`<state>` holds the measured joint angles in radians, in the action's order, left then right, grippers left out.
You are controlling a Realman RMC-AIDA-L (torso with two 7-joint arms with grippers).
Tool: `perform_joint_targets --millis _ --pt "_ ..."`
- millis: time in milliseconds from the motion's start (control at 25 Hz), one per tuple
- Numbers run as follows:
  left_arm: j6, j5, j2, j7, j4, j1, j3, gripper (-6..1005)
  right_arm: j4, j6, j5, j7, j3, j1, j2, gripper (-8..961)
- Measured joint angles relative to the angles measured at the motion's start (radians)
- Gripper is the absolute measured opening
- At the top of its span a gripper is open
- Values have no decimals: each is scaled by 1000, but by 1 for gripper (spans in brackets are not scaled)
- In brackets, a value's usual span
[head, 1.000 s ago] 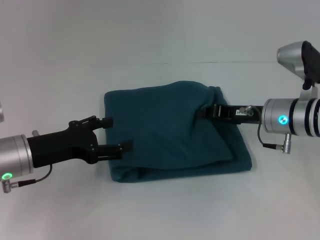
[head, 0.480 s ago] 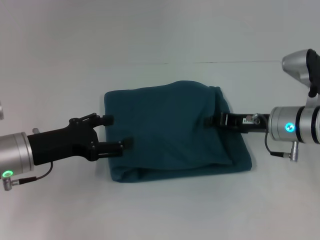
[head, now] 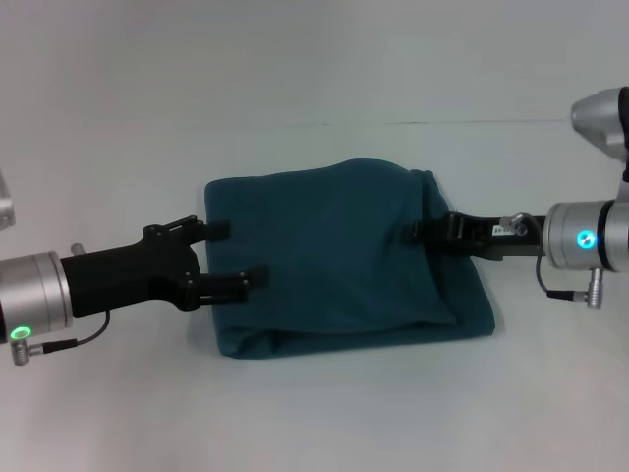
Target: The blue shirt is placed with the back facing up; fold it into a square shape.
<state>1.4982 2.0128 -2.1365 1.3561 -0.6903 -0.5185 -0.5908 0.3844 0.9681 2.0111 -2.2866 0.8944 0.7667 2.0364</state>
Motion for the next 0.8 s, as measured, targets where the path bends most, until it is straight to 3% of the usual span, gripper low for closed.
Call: perform_joint_targets --millis 80,200,400,600,800 --pt "0 1 1 0 0 -1 0 948 0 -1 0 -47 34 8 -10 282" --pt "-1 1 3 0 0 -1 0 947 0 -8 1 -89 77 20 -13 530" --pt "-1 5 6 -1 0 -2 2 947 -5 -29 1 -123 116 42 -5 694" --pt "-1 4 6 -4 0 -2 2 947 -10 -58 2 -126 142 57 10 685" --pt "-1 2 6 -3 0 -3 2 947 -11 -68 2 -127 151 59 12 684"
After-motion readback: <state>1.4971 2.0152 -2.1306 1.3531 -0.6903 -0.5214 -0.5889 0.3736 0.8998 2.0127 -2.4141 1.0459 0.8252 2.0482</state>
